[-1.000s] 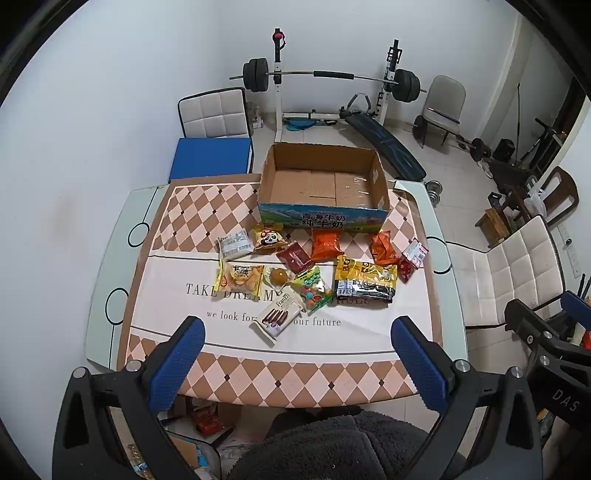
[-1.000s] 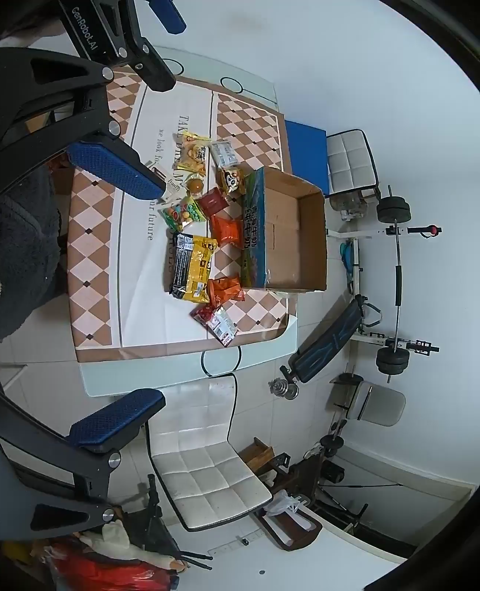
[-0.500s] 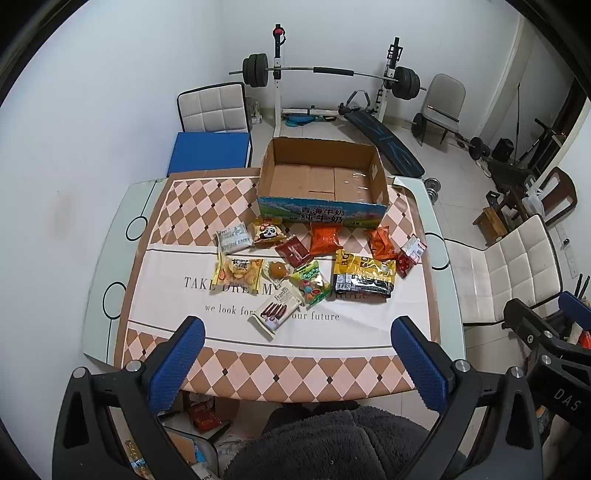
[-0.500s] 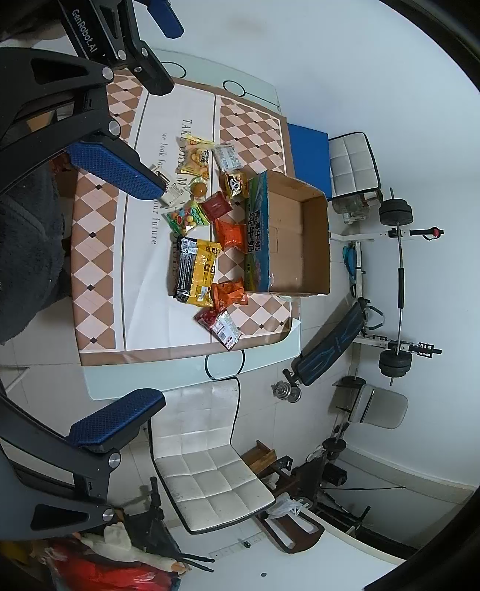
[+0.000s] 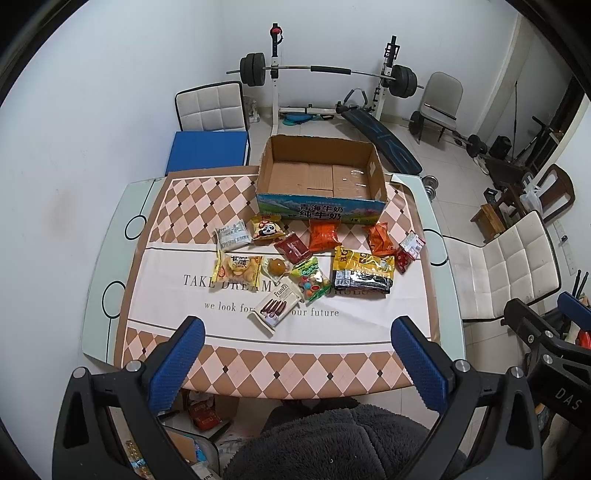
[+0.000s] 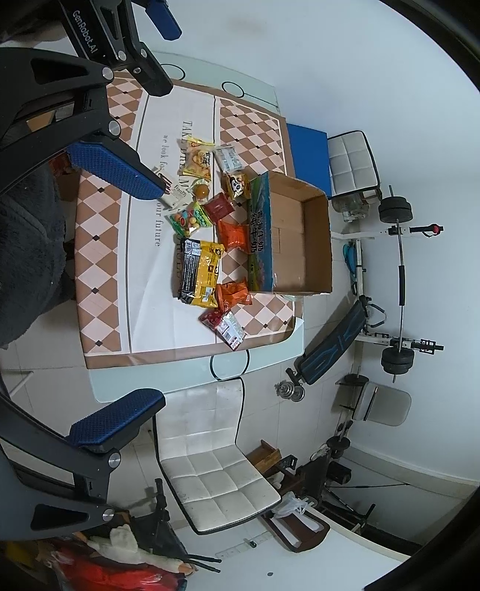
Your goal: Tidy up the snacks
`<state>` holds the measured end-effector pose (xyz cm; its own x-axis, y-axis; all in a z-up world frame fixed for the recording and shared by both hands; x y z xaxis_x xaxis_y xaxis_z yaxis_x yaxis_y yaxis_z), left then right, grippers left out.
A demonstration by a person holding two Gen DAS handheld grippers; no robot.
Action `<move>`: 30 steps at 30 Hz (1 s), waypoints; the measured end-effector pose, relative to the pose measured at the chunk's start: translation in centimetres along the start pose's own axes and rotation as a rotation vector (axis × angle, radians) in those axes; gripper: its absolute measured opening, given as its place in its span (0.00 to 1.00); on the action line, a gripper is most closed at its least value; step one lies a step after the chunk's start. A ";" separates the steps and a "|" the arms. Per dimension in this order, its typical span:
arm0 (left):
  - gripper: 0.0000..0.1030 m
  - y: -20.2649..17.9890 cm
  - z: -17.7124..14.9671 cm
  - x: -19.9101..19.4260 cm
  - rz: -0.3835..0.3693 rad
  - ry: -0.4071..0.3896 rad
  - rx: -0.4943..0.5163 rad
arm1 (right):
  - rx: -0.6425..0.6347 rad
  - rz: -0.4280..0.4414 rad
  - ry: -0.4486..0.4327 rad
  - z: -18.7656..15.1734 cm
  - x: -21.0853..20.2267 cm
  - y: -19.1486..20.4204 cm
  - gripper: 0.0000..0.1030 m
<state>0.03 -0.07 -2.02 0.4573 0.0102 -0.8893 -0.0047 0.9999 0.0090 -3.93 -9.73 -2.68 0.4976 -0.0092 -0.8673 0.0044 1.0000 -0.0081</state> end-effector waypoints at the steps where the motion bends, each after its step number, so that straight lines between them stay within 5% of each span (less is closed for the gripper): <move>1: 1.00 0.0 0.0 0.0 0.000 0.000 0.000 | 0.000 0.000 0.000 0.0 0.0 0.1 1.00; 30: 1.00 -0.2 -0.3 -0.4 -0.002 -0.002 -0.001 | 0.003 0.011 -0.007 0.7 -0.5 1.4 1.00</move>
<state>-0.46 -0.25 -1.77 0.4595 0.0078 -0.8881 -0.0047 1.0000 0.0063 -3.57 -8.37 -1.92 0.5033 0.0015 -0.8641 0.0019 1.0000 0.0029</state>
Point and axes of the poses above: each gripper's, at about its wrist camera, not at the fingertips, and x roughly the way its jaws point, y to its left, z to its top, the point moved 2 cm from there along x, roughly the way its jaws point, and after that the axes turned 2 degrees about z, right-handed, at the moved point
